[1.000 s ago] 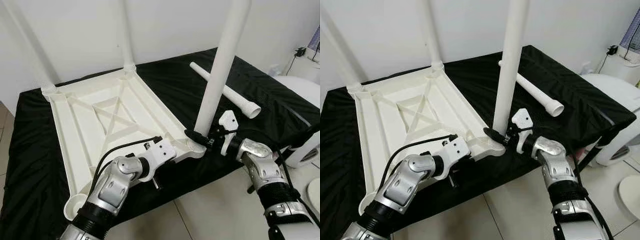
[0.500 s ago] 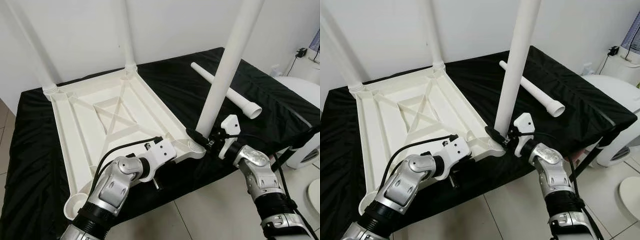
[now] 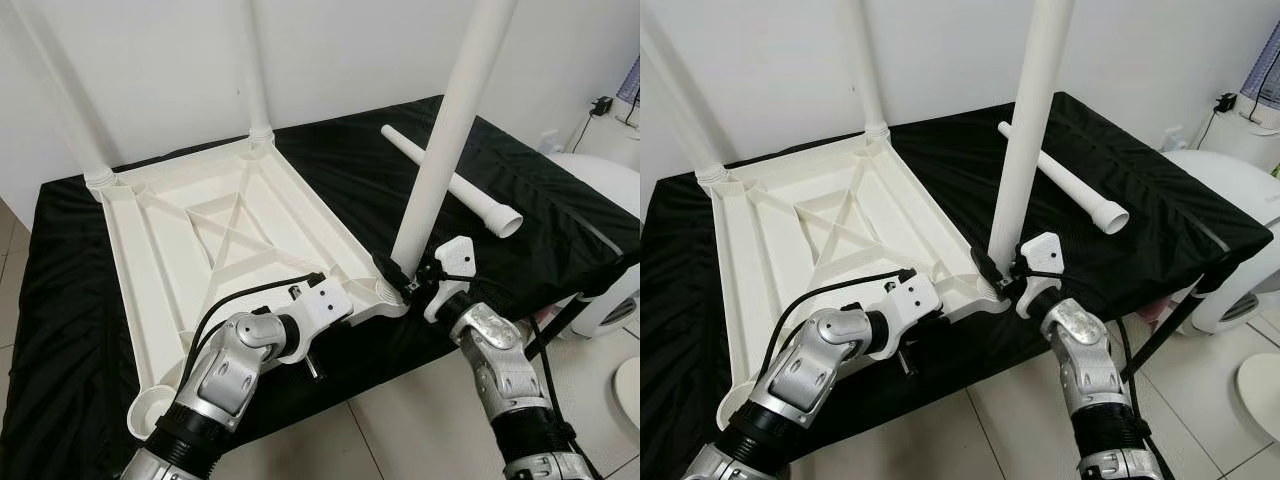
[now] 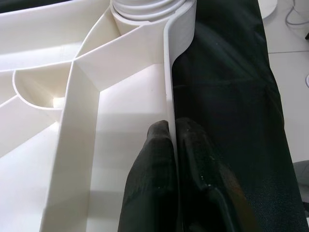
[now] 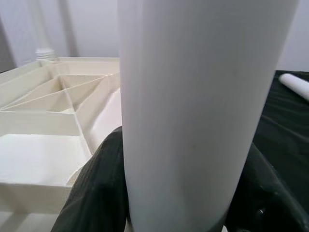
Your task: Building children table
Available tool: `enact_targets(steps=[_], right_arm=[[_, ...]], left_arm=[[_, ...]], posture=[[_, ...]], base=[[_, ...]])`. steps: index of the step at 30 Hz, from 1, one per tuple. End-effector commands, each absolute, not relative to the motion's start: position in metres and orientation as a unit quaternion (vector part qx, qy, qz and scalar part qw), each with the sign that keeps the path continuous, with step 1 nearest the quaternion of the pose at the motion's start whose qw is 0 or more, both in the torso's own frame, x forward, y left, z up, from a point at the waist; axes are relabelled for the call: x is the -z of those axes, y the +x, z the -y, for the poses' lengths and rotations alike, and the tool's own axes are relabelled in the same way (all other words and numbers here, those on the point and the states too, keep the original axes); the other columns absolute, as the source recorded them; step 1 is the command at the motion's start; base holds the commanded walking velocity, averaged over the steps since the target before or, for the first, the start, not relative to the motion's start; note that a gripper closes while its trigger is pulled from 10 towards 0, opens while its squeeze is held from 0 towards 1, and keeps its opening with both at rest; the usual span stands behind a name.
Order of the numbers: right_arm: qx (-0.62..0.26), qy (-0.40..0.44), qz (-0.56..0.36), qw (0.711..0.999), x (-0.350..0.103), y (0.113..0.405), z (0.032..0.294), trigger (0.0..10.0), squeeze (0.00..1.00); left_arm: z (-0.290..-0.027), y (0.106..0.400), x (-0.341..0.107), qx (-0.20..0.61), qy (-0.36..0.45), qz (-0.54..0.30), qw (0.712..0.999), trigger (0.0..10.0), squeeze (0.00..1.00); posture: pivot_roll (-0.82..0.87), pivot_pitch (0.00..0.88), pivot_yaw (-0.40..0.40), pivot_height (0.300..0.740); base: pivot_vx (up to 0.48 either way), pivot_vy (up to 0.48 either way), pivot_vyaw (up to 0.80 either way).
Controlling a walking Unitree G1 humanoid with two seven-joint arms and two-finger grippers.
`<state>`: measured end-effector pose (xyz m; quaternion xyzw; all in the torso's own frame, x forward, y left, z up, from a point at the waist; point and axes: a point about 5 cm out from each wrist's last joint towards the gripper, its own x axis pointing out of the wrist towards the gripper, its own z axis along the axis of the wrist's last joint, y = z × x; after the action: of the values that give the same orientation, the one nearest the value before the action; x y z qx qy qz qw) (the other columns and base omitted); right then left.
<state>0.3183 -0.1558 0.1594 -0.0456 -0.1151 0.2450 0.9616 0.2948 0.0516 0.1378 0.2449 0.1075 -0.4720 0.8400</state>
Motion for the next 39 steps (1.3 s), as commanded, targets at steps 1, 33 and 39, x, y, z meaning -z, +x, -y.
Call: enact_targets(steps=[1,33,39], right_arm=[[-0.185,-0.036,0.100,0.977,-0.152,0.317,0.160,10.0,0.00],[0.036,0.004,0.070,0.997,-0.146,0.302,0.116,10.0,0.00],[0.041,0.009,0.066,0.997,-0.146,0.302,0.119,10.0,0.84]], left_arm=[[-0.065,0.299,-0.131,0.418,0.255,-0.121,0.864,10.0,0.00],[-0.065,0.299,-0.133,0.416,0.252,-0.121,0.866,10.0,0.00],[-0.065,0.299,-0.132,0.416,0.254,-0.120,0.865,10.0,0.00]], posture=[[-0.12,0.079,0.080,0.740],[-0.11,0.074,0.077,0.740],[-0.12,0.066,0.077,0.740]], base=[[0.000,0.000,0.00],[0.000,0.000,0.00],[0.000,0.000,0.00]])
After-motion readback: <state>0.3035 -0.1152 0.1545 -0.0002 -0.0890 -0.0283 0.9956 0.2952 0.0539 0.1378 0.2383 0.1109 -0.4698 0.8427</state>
